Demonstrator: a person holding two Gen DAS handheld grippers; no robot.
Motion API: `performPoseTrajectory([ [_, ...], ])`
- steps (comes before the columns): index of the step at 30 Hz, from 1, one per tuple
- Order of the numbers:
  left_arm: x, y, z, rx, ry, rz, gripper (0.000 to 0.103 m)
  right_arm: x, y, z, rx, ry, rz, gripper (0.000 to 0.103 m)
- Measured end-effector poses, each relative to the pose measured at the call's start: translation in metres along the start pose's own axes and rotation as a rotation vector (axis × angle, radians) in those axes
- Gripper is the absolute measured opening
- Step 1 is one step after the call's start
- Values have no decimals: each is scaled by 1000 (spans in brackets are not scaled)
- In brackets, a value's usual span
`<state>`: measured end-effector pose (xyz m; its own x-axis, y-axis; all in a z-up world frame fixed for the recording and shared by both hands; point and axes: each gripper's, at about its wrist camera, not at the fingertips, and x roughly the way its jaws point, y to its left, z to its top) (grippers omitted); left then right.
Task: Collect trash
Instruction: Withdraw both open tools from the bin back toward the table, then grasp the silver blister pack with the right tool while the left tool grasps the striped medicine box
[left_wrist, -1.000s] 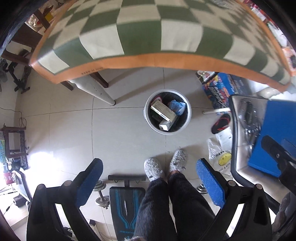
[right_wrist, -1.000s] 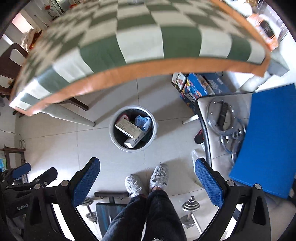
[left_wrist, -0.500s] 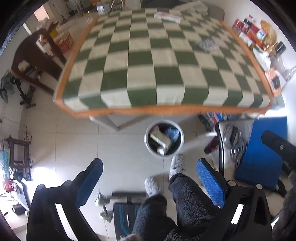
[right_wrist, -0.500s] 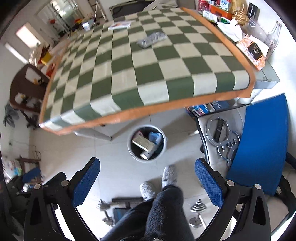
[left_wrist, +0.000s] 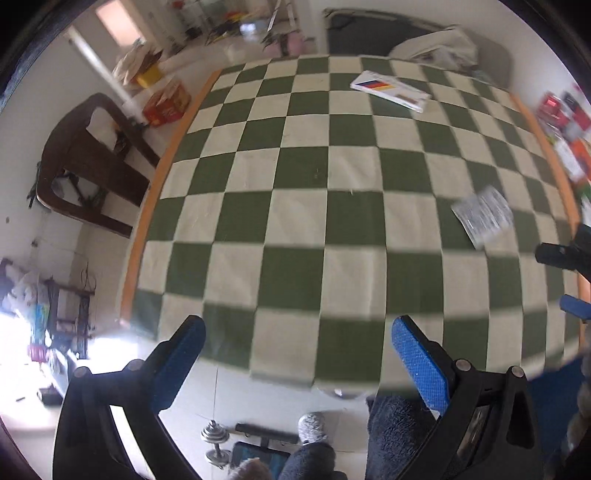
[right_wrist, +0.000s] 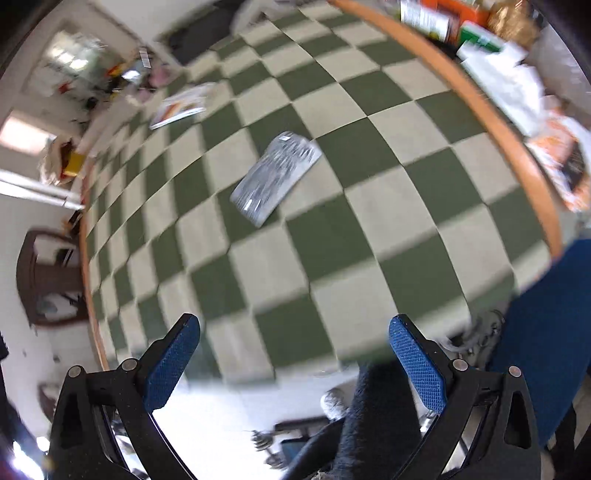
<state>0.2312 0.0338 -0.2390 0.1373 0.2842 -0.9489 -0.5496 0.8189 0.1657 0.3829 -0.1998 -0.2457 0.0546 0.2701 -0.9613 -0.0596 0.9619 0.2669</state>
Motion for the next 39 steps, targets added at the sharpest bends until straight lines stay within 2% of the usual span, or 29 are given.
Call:
performPoseTrajectory([
  [3,29,-11,30,-46,72,47,103,53,5,67,70,52,-43,103],
  [5,48,-16,47,-85,122,70,103,89,12,101,103,90,-78,103],
  [8,72,-20,69,-123,167,118,103,131,30,132,122,151,-121,103],
  [11,93,-18,85,-159,205,144,103,144,66,145,31,104,-241,101],
  [12,100,-17,91,-172,220,139,103,148,80,145,-36,86,-305,96],
  [14,110,-15,97,-184,240,131,103,145,96,141,-109,19,-306,85],
  [16,116,-16,103,-186,255,121,103,142,109,135,-190,-14,-316,66],
  [18,120,-16,108,-186,261,106,103,138,121,130,-296,-46,-329,61],
  [20,121,-18,115,-181,259,100,103,135,121,128,-338,-58,-308,56],
  [21,122,-20,120,-182,261,91,103,129,122,127,-359,-72,-276,50],
  [22,123,-22,125,-183,266,77,103,123,124,127,-388,-91,-297,50],
  [27,131,-46,173,-219,282,-16,103,94,118,151,-423,-156,-254,50],
  [31,142,-67,226,-301,303,-125,103,82,99,202,-349,-154,-234,50],
  [35,164,-84,281,-448,345,-252,103,88,72,263,-283,-138,-242,50],
  [39,196,-106,328,-519,397,-270,103,102,61,321,-245,-119,-248,49],
])
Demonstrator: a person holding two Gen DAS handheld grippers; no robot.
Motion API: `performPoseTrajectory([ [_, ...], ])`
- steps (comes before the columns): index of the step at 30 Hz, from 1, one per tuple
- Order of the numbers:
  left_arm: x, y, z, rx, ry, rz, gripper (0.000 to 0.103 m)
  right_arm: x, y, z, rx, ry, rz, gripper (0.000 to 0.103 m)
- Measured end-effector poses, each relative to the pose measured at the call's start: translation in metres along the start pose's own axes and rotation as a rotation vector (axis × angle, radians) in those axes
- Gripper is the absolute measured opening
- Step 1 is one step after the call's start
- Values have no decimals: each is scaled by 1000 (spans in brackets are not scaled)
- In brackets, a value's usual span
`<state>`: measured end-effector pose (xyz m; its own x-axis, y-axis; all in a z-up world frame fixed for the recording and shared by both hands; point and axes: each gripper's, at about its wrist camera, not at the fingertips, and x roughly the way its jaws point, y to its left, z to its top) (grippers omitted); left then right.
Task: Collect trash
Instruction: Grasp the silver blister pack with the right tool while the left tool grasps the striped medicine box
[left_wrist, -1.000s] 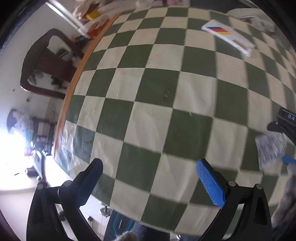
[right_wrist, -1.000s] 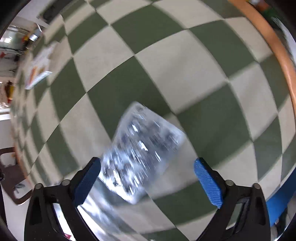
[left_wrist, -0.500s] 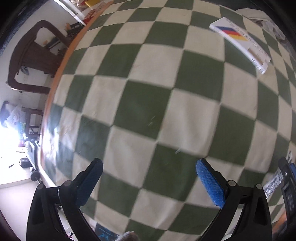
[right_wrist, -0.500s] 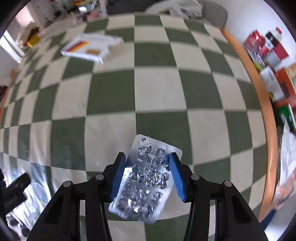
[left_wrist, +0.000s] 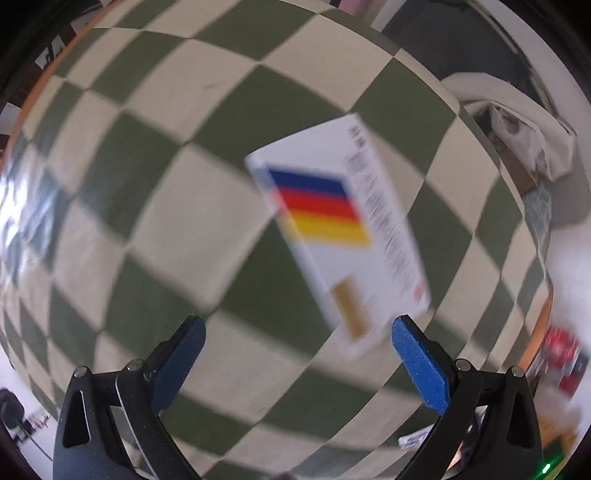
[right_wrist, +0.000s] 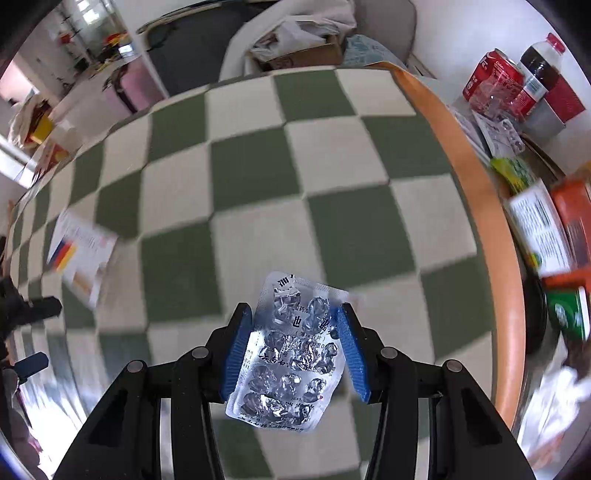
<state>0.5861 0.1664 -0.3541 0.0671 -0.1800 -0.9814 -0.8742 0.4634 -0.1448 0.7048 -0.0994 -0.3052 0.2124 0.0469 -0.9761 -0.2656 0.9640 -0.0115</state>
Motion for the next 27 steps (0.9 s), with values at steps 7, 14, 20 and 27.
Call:
performPoseTrajectory([
  [7,18,-36,37,-32,22,35,103,23,-13,47,7,-8,-26,49],
  [14,21,-58,1,341,-67,200,99,30,-16,60,-28,-6,-22,43],
  [20,25,-54,-88,781,-102,333,91,24,-17,44,-67,30,45,42],
  [27,31,-19,-154,787,-41,301,91,11,-24,2,-149,88,116,27],
])
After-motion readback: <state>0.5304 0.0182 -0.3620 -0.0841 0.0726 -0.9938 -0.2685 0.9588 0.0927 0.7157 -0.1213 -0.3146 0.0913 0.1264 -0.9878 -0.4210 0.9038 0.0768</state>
